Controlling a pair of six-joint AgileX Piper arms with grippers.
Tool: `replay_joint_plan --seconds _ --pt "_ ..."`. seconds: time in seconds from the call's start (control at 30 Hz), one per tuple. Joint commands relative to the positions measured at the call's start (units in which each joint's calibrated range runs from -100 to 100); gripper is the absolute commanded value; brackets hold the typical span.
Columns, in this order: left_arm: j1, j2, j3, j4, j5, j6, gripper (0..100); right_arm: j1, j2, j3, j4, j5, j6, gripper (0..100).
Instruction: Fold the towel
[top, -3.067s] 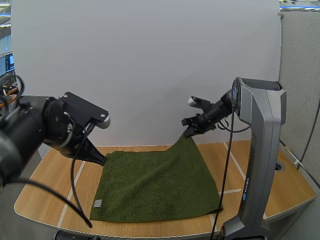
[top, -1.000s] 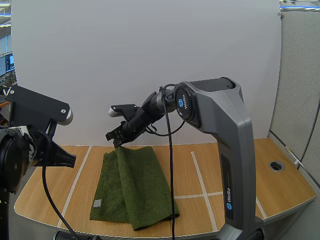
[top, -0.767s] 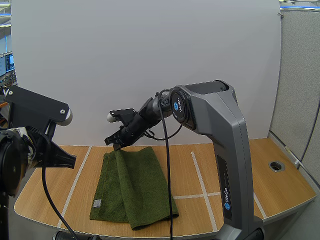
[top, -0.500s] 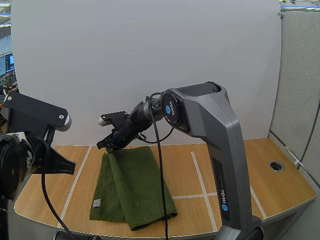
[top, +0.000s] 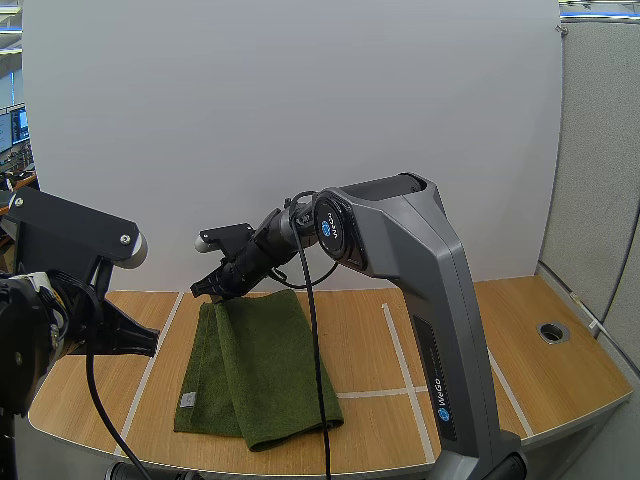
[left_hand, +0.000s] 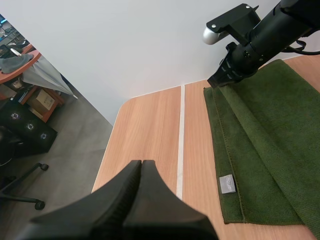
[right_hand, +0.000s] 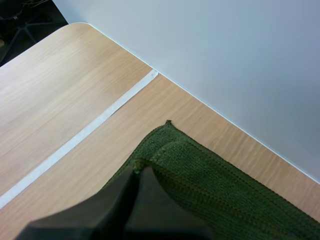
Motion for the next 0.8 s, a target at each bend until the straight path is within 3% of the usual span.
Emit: replay_joint_plan --seconds 0.0,0.03,0.07,0.27,0.4,0.73,0.77 --pt "0.04 -0.38 -0.64 -1.26 0.24 0.05 0 0.1 -0.33 -0.44 1.28 -2.04 -0.21 0" --pt "0.04 -0.38 -0.64 -1.62 0.24 0.05 0 0.1 -0.33 -0.44 1.28 -2.04 -0.21 0" --pt "0.04 -0.38 -0.64 -1.83 0.24 0.05 0 0.1 -0.33 -0.44 1.6 -1.47 -0.21 10" --pt "0.04 -0.38 -0.64 -2.97 0.37 0.35 0 0.1 -1.25 -0.44 2.66 0.6 -0.11 99" --pt "0.04 -0.38 -0.64 -3.08 0.37 0.35 0 0.02 -4.61 -0.44 -0.12 4.52 1.02 100" --pt "0.04 -0.38 -0.64 -4.58 0.37 4.31 0 0.02 -16.94 -0.13 -23.19 22.72 12.76 100" --pt "0.04 -0.38 -0.64 -4.58 1.46 5.06 0 0.02 -18.22 -0.02 -24.92 24.9 13.53 93"
